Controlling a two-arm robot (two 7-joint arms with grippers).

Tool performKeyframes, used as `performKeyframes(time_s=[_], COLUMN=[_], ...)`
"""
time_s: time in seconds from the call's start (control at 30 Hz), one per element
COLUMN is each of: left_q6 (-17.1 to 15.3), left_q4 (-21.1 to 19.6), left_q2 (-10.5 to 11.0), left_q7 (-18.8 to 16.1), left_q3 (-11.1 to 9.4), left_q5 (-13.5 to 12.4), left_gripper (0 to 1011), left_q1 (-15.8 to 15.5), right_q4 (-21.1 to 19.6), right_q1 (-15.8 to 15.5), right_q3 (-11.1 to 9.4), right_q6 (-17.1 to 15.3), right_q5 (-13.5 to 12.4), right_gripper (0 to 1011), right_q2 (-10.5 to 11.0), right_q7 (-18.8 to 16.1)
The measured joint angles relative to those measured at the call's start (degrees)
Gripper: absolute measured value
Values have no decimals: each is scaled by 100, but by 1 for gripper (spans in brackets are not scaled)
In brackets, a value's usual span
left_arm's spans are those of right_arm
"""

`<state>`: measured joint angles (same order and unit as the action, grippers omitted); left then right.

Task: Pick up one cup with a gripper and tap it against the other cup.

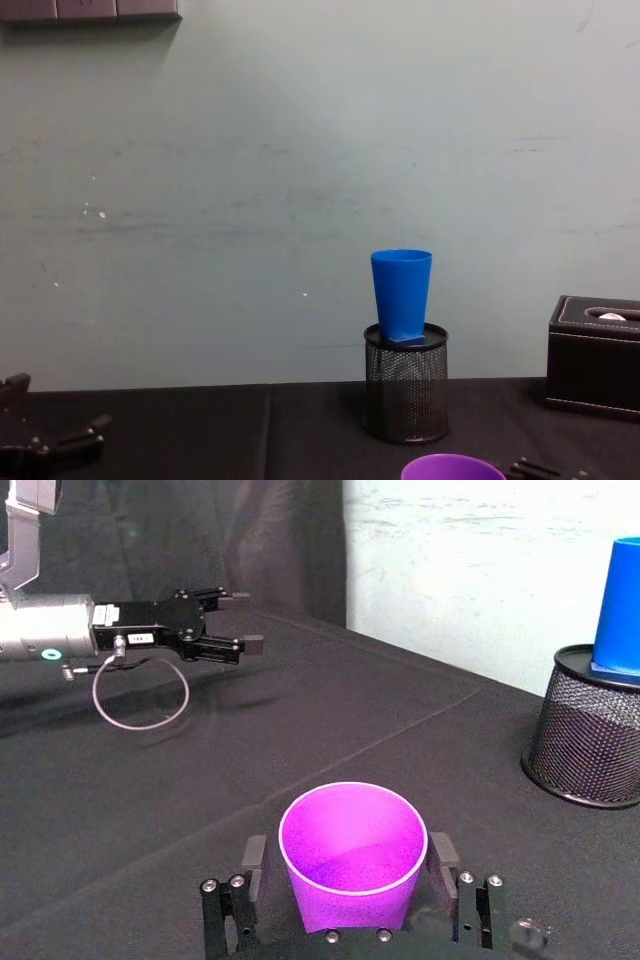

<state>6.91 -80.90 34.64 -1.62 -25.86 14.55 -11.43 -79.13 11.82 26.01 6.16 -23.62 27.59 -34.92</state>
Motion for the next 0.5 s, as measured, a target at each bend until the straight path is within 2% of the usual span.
performKeyframes(time_s=[0.5], left_q6=[0], left_q4=[0], left_q2=[0], left_q7=[0], left_q3=[0], left_q5=[0], left_gripper=[1000], left_q1=[0], right_q4=[68], right_q1=[28], right_q3=[2], right_q6=[38], right_q5=[-28], right_gripper=[1003], right_q2=[-66], right_q7=[5])
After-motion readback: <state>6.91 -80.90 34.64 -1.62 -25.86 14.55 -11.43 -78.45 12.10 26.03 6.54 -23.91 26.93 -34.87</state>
